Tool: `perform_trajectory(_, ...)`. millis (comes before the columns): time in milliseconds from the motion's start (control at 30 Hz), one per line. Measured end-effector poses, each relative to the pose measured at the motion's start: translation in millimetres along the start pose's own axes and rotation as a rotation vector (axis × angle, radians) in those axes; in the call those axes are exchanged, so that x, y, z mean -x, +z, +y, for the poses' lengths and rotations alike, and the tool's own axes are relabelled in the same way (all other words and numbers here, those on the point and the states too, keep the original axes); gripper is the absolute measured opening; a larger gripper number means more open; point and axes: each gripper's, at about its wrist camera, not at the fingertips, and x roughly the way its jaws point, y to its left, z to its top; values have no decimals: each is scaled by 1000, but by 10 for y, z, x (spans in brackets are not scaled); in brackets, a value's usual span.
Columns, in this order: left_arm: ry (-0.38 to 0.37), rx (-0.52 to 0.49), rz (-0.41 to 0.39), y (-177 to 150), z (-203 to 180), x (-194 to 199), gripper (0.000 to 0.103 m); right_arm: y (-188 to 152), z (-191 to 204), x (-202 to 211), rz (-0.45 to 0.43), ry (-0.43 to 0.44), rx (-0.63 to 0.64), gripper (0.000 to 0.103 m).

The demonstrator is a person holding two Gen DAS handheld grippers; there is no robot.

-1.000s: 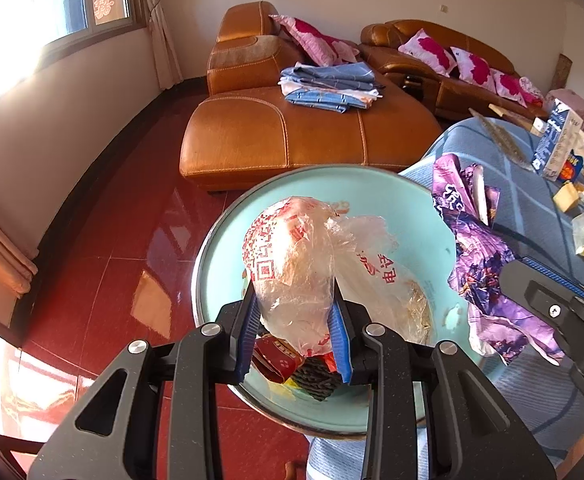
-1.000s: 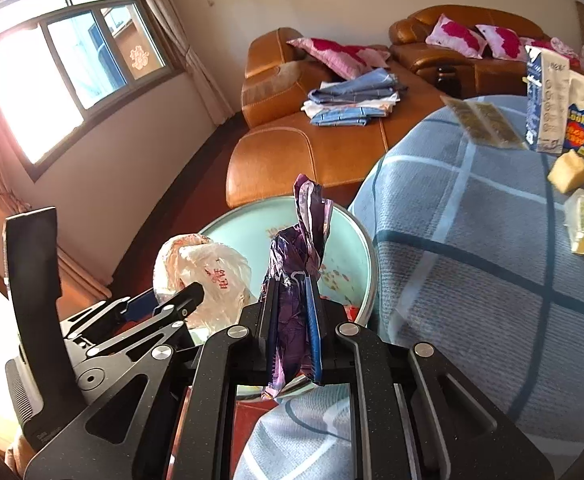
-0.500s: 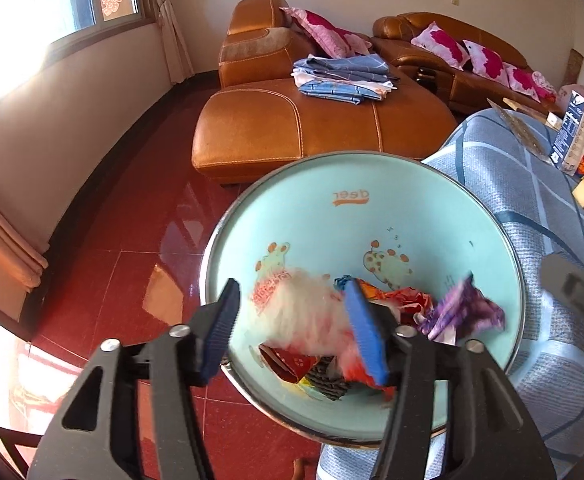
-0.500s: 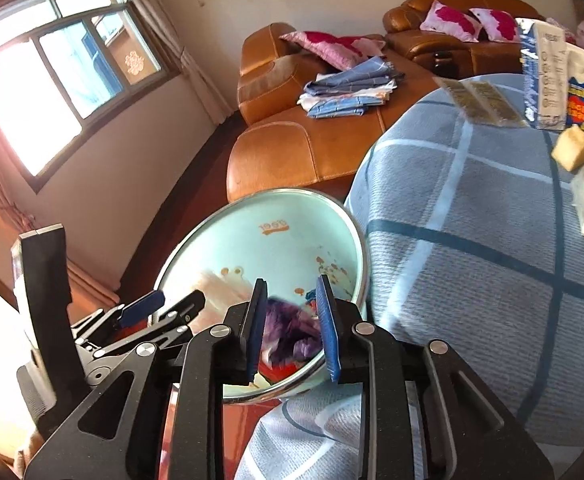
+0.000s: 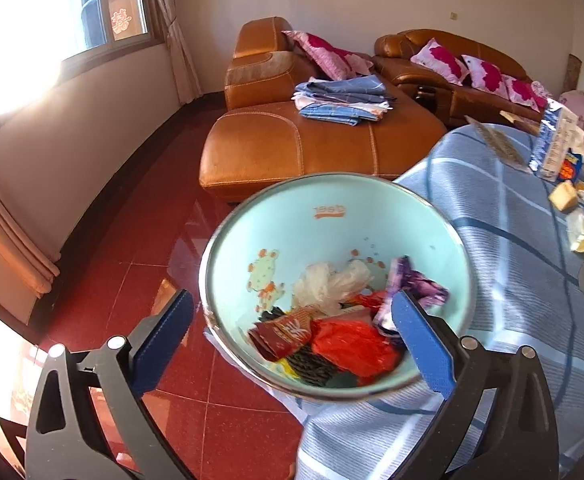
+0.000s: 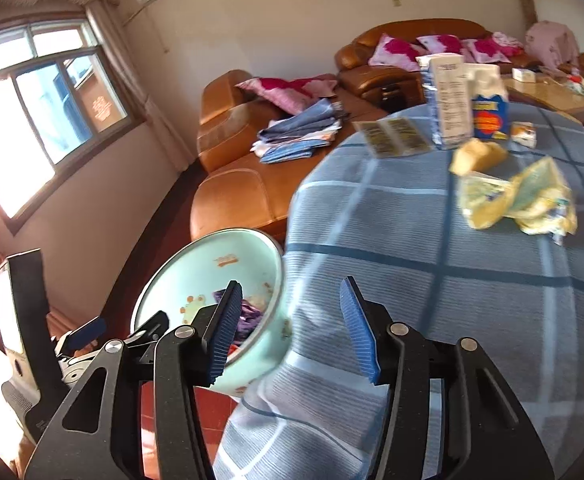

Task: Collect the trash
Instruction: 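Open both tools over the bucket to drop the clear bag and purple wrapper, then move both open tools back over the table toward the remaining trash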

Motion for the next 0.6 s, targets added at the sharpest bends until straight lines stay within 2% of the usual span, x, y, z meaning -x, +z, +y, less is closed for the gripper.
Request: perform_trajectory(600, -140, -123, 14, -275, -742, 383, 97, -176, -880, 598, -64, -153, -149, 55)
